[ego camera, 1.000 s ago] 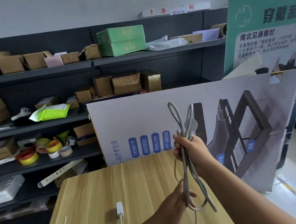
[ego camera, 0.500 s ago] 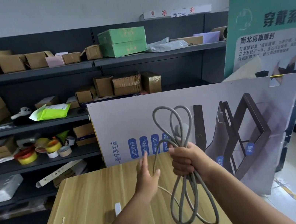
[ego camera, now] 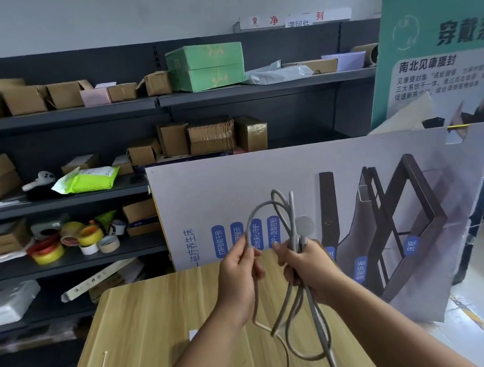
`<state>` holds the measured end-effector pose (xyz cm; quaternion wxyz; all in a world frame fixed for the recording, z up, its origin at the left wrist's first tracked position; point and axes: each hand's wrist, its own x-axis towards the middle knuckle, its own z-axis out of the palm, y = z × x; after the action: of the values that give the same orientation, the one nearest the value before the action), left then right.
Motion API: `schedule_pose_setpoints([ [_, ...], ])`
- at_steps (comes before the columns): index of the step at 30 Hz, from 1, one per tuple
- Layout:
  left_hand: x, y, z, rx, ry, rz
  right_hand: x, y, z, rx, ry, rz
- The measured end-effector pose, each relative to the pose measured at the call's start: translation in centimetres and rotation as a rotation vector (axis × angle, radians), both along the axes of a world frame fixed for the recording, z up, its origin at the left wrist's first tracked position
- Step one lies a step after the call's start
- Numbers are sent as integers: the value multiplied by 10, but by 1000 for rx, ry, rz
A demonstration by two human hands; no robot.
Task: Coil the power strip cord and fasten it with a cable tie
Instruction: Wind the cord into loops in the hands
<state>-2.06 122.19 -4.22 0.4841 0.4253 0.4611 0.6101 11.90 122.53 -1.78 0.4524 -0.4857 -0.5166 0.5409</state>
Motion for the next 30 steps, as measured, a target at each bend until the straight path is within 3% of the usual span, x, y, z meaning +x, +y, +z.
schedule_pose_setpoints([
  [3,5,-8,4,27,140,-92,-7,-4,0,-30,43,88],
  [9,-7,-8,10,149,416,0,5,-6,4,-86,-9,324],
  [12,-12,-4,13,173,630,-35,5,-8,4,4,-106,269],
  [14,-13,-5,10,142,548,-112,5,-6,5,104,-83,150],
  [17,-15,-8,-14,2,488,-73,9,1,6,136,125,185],
  [20,-18,-10,-46,-427,613,-164,12,5,10,99,374,245],
  [23,-14,-19,-60,-917,450,-453,12,2,17,124,485,324],
  [26,-12,-20,-66,-968,445,-626,15,0,25,187,461,371],
  [30,-19,-13,-78,-849,223,-559,23,3,28,221,394,373],
])
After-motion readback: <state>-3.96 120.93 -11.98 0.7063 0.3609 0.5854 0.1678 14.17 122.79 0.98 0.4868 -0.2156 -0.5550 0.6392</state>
